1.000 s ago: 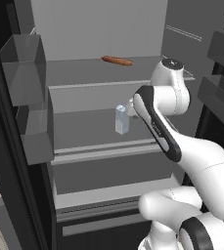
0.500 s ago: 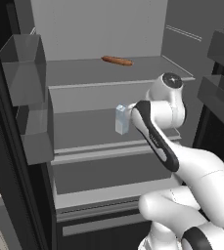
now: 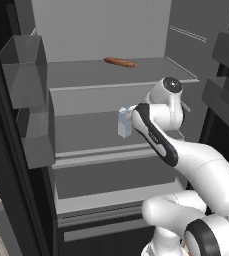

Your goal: Take out the milk from the fridge and place it on the tray on the counter. Then take the sugar cube near the tray and place it in the tray.

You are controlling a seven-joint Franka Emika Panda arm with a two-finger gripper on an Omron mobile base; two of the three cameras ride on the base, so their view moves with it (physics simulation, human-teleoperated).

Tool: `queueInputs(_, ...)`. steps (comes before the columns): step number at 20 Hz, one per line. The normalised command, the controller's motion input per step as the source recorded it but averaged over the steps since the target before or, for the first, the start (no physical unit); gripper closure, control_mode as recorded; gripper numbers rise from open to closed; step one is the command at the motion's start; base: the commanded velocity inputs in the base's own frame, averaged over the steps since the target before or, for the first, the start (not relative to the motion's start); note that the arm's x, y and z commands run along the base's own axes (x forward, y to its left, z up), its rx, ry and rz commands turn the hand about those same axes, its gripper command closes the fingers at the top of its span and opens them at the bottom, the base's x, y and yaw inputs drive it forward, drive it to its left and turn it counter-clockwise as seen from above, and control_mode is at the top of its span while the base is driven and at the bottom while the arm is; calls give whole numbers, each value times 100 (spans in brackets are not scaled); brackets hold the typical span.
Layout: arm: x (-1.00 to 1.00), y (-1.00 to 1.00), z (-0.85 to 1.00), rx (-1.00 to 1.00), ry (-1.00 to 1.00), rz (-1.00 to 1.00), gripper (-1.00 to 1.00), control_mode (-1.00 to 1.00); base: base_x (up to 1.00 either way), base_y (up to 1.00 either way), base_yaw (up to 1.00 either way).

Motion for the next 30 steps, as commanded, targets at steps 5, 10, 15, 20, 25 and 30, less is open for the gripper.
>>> queueInputs(5, 22, -7, -16, 0, -6, 9, -100, -100, 0, 0, 0)
queueInputs(10, 30, -8, -16, 1, -8, 4, -100, -100, 0, 0, 0)
queueInputs(15, 24, -5, -15, 0, -4, 0, -100, -100, 0, 0, 0)
queueInputs(20, 29, -1, -12, 3, 0, 0, -100, -100, 0, 0, 0)
queueInputs(25, 31, 0, -10, 2, 0, 1, -100, -100, 0, 0, 0)
queueInputs(30, 29, 0, -9, 0, 0, 1, -100, -100, 0, 0, 0)
